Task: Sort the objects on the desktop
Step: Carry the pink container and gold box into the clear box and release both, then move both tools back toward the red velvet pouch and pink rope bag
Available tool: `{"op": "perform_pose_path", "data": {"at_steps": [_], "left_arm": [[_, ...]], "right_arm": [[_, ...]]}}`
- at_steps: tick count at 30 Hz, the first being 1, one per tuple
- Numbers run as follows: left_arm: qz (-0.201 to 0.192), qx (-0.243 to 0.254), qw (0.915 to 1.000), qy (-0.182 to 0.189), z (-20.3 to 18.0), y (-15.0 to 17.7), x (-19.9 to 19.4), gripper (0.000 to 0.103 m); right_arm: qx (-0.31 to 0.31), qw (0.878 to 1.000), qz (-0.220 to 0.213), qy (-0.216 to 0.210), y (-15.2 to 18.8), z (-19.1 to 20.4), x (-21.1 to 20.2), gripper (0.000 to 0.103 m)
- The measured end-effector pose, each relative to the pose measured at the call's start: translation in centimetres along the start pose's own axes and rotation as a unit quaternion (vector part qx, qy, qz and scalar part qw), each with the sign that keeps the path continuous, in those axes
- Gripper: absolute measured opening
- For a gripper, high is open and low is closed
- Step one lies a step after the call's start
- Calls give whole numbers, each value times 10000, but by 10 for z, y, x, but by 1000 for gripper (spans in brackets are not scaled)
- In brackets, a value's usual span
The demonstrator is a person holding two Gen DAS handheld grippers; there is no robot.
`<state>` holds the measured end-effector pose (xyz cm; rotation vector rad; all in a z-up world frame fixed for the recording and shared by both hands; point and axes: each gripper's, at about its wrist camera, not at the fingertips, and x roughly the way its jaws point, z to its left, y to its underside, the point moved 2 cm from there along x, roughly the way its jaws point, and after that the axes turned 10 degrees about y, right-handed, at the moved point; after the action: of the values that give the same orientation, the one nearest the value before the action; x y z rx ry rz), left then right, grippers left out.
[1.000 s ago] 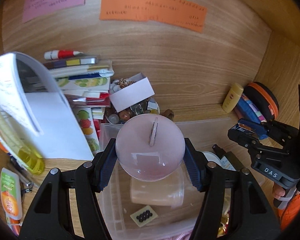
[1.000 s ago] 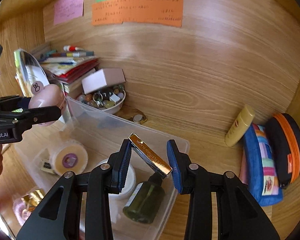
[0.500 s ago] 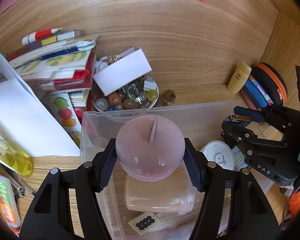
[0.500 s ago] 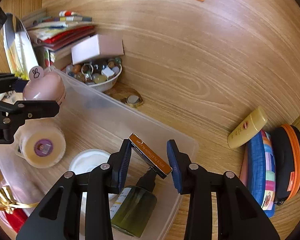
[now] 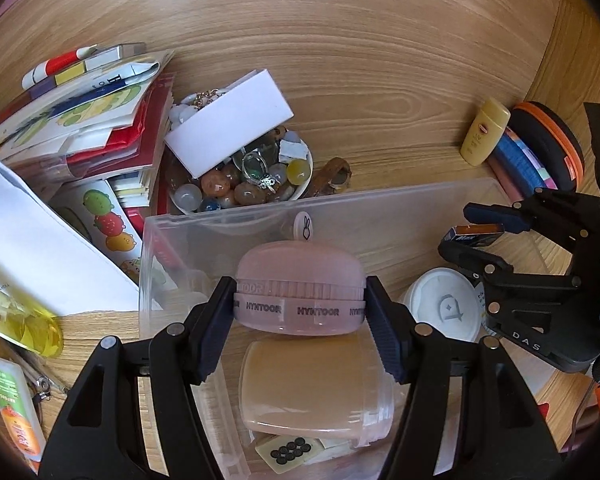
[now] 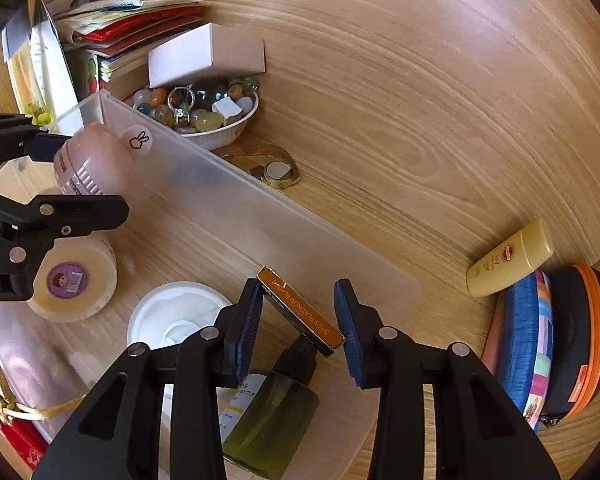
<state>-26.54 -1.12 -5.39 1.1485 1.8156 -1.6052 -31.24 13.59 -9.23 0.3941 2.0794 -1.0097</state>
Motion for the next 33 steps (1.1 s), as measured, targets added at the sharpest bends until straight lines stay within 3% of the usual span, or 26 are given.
{"op": "perform_pose_path", "data": {"at_steps": [2, 4, 6, 8, 12, 21, 29, 33], "left_arm": [[-7, 3, 10000, 19, 0, 0, -1, 65], [-42, 8, 10000, 82, 0, 0, -3, 72], [-121, 31, 9999, 13, -2, 0, -6, 75], [-148, 68, 9999, -53, -3, 0, -8, 75], [-287, 110, 9994, -184, -7, 0, -18, 78], [-913, 340, 9942, -460, -20, 11, -63, 92], [-1268, 444, 9896, -519, -27, 39, -102, 94], [-1406, 393, 9881, -476, -28, 52, -116, 98]], "right_arm": [[-34, 10000, -31, -47, 0, -1, 0, 35], [13, 10000, -64, -12, 0, -2, -1, 46], [45, 9998, -187, -16, 0, -4, -6, 67], [48, 9994, -333, 120, 0, -4, -11, 75], [-28, 9986, -419, 318, 2, 1, -17, 76], [286, 9962, -786, 234, 4, -8, -50, 80], [483, 9905, -1285, 86, 21, -16, -104, 81], [564, 9860, -1571, 25, 33, -16, -133, 88]]}}
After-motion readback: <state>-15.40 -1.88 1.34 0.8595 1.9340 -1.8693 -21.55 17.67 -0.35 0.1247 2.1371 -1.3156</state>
